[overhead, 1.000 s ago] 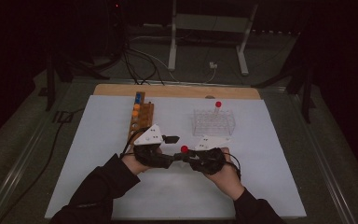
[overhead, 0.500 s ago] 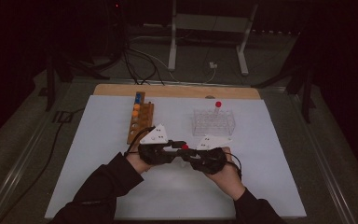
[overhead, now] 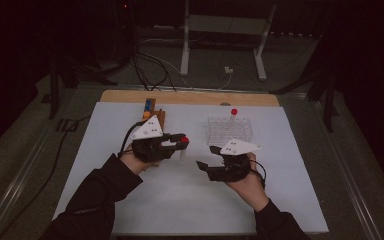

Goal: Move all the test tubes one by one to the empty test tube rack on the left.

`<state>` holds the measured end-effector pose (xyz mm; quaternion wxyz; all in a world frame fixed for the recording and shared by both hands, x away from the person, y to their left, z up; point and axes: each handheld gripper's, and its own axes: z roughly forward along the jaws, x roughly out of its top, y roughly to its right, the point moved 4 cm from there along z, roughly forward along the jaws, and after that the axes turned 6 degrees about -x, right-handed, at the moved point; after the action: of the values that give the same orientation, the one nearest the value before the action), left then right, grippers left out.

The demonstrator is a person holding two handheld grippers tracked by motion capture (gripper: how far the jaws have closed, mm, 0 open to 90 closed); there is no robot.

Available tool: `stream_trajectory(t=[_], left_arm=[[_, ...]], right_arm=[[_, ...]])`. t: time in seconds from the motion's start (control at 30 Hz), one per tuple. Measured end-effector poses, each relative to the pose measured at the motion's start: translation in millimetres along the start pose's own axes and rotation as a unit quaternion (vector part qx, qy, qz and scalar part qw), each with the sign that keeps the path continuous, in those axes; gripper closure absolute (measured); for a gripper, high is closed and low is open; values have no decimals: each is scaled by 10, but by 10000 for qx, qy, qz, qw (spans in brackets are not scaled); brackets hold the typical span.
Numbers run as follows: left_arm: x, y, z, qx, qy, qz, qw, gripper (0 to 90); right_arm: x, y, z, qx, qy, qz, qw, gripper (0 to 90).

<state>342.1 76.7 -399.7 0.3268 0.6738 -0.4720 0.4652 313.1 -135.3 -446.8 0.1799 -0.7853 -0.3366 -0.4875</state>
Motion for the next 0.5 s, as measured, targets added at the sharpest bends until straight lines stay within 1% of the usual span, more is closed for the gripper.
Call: stream_trajectory(t=[0.1, 0.17, 0.2, 0.27, 0.3, 0.37, 0.4, 0.5], left_arm=[[51, -74, -99, 178, 17, 33, 9998, 717], [77, -122, -161, 291, 31, 36, 9996, 716], [86, -148, -193, 374, 26, 65, 9993, 716], [98, -209, -260, 505, 50, 34, 9987, 717], [99, -240, -294, 589, 64, 20, 9982, 716], [92, -303, -359, 717, 82, -21, 9974, 716], [85, -336, -390, 812, 92, -41, 9966, 717], [50, -434, -467, 1007, 98, -88, 9948, 717]], right_arm=[[14, 24, -15, -35, 37, 96, 9999, 170], [19, 35, -21, -45, 66, 166, 9998, 142], [21, 40, -23, -56, 79, 187, 9998, 114], [23, 48, -22, -87, 86, 206, 9997, 71], [22, 52, -24, -63, 96, 218, 9997, 29], [23, 58, -34, 13, 157, 248, 9996, 17], [23, 62, -38, 19, 163, 265, 9995, 16], [27, 73, -50, 45, 188, 254, 9995, 4]])
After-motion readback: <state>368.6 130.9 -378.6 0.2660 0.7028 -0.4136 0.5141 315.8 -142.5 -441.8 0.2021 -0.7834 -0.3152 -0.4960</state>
